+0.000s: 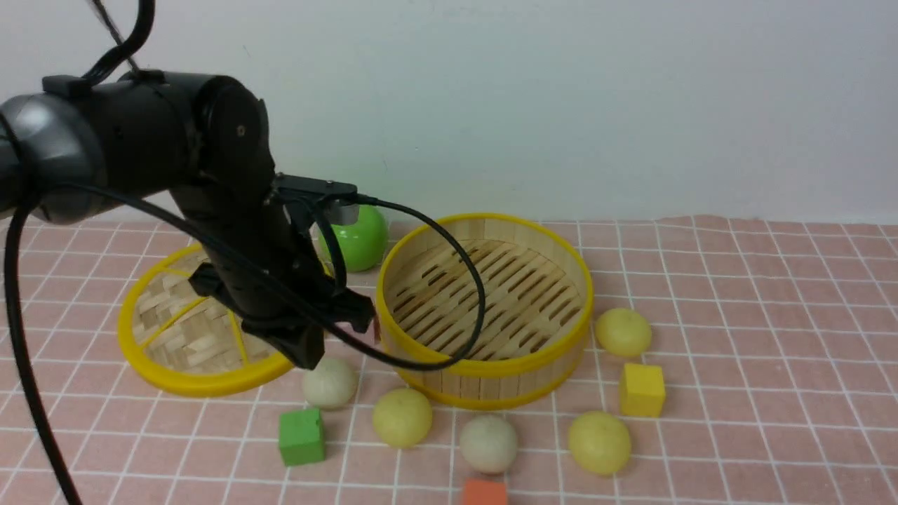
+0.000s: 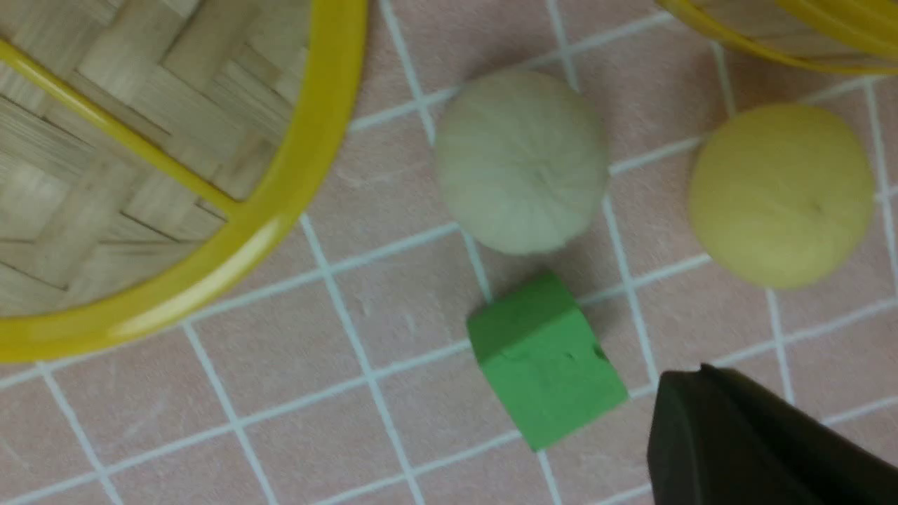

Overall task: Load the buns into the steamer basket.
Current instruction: Use the left arm to grab a steamed stuffed bun, then use the left arm to put the steamed stuffed bun into the steamer, then use the left arm to grab a steamed stuffed bun

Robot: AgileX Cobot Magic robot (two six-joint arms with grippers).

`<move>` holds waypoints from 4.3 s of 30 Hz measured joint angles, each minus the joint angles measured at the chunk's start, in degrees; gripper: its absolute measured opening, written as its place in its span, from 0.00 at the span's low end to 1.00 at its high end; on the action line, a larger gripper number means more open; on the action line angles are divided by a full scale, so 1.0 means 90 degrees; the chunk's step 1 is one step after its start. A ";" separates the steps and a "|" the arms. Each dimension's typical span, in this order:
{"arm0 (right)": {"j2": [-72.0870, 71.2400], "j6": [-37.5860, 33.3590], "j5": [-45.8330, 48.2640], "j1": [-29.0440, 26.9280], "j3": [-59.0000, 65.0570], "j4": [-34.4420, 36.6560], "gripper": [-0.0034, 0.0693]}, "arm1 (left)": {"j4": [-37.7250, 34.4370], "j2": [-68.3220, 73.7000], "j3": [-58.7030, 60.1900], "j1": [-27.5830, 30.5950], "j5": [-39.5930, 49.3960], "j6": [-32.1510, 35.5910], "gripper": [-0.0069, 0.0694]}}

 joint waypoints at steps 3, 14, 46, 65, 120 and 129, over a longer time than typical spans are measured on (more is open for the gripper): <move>0.0000 0.0000 0.0000 0.0000 0.0000 0.0000 0.38 | 0.0000 0.0192 -0.0053 0.0067 -0.0081 0.0120 0.07; 0.0000 0.0000 0.0000 0.0000 0.0000 0.0000 0.38 | 0.0020 0.0804 -0.0066 0.0060 -0.1022 0.0294 0.41; 0.0000 0.0000 0.0000 0.0000 0.0000 0.0000 0.38 | 0.0190 0.1210 -0.0066 0.0054 -0.1185 0.0301 0.33; 0.0000 0.0000 0.0000 0.0000 0.0000 0.0000 0.38 | -0.1770 0.0308 -0.1370 0.0054 -0.0219 0.1099 0.08; 0.0000 0.0000 0.0000 0.0000 0.0000 0.0000 0.38 | 0.0289 0.0216 0.0259 -0.1311 -0.0649 -0.0542 0.21; 0.0000 0.0000 0.0000 0.0000 0.0000 0.0000 0.38 | 0.0340 0.0740 0.0259 -0.1258 -0.1495 -0.0542 0.48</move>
